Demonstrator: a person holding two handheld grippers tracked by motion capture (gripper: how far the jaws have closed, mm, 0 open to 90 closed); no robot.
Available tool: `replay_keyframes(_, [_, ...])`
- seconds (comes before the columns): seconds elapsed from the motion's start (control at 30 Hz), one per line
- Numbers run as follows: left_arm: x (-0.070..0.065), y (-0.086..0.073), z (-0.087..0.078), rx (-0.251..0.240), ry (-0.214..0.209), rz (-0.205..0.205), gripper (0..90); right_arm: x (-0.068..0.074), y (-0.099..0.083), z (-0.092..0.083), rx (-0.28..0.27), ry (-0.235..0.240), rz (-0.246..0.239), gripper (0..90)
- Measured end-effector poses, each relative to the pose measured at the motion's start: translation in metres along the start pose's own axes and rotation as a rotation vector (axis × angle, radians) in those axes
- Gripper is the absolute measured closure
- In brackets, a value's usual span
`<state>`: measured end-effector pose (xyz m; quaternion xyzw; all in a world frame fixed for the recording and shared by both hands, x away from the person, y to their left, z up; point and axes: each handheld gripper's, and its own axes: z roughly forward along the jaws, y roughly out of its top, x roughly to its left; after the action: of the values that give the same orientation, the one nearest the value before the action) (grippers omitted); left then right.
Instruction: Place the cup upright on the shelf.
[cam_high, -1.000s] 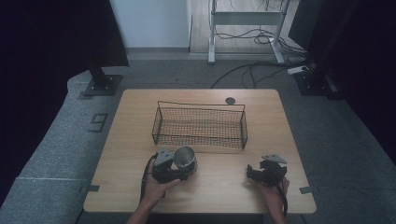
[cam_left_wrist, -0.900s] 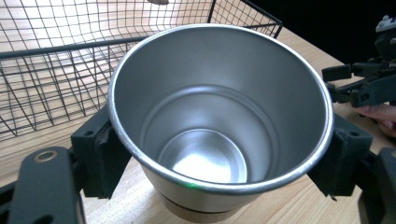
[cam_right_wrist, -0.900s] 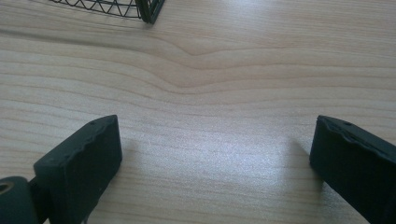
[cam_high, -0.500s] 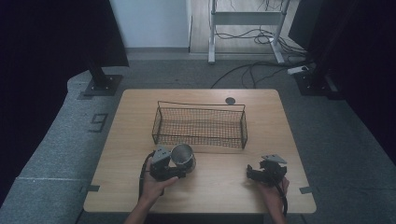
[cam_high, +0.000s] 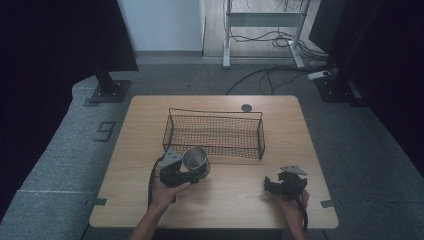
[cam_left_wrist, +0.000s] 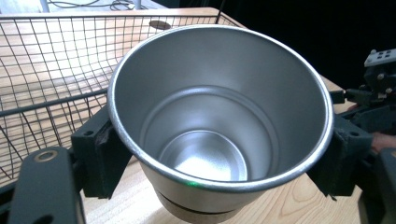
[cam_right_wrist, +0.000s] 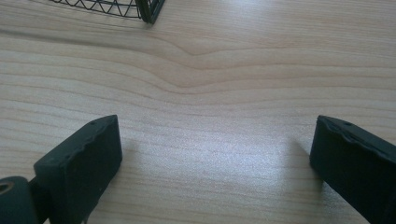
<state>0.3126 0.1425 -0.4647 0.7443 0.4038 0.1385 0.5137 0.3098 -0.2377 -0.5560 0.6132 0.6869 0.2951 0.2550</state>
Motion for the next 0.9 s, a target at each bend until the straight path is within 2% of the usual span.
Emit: replay_keyframes(0.9, [0.008,0.015,0.001,-0.002,-0.001,-0.010,18.8,0.000,0.000,0.000,0.000,0.000,0.000,2.2])
